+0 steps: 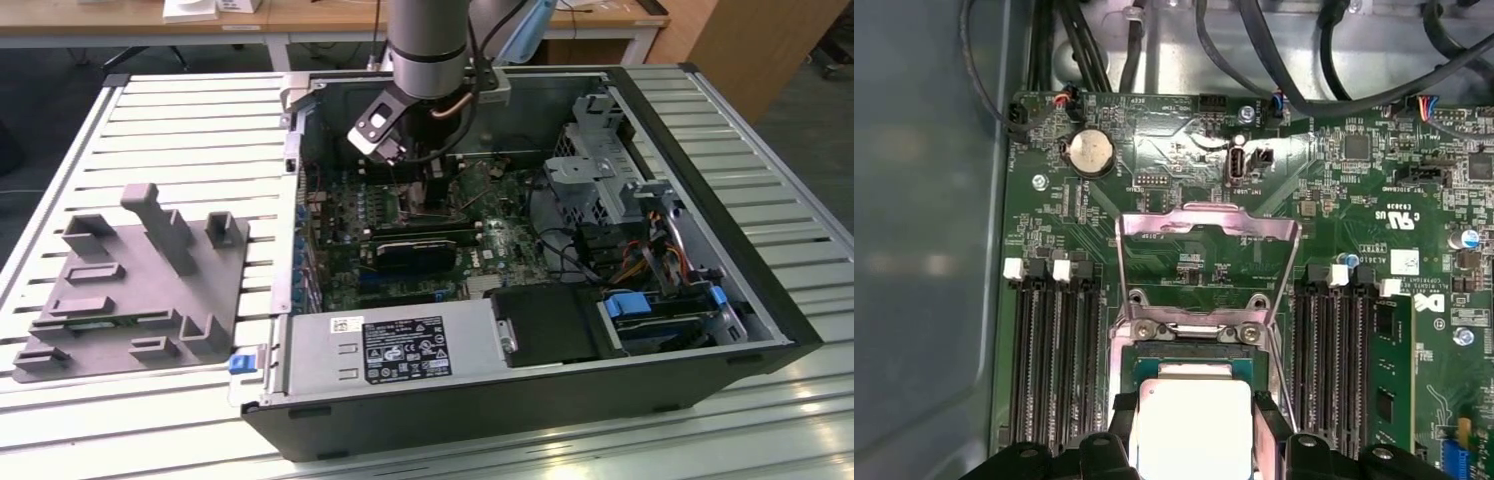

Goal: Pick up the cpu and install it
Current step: 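Place the cpu into insertion slot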

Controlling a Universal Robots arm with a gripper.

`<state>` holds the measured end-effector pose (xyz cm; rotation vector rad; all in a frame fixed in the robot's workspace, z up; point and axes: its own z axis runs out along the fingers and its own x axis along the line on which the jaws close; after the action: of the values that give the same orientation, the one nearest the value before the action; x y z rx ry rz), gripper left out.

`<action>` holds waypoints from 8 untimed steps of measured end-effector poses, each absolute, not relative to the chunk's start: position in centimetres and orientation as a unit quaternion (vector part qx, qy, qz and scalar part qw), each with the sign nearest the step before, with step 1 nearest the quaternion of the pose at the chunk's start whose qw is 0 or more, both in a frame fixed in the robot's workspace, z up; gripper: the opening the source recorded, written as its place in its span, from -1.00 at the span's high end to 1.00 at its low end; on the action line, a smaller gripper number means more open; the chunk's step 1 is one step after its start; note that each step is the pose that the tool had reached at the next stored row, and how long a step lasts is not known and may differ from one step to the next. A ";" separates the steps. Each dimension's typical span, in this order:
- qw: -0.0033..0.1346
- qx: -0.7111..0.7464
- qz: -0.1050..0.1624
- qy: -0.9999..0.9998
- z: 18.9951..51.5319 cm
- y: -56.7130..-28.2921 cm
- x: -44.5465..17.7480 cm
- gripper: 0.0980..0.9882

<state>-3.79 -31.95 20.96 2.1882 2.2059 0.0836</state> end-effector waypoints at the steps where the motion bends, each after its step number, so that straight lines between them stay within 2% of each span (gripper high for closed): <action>1: 0.017 0.704 0.027 0.709 20.9 -31.9 -3.8 0.01; 8: 0.017 0.708 0.026 0.706 20.6 -32.0 -3.8 0.01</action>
<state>-3.82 -31.95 20.56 2.1992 2.1935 0.0817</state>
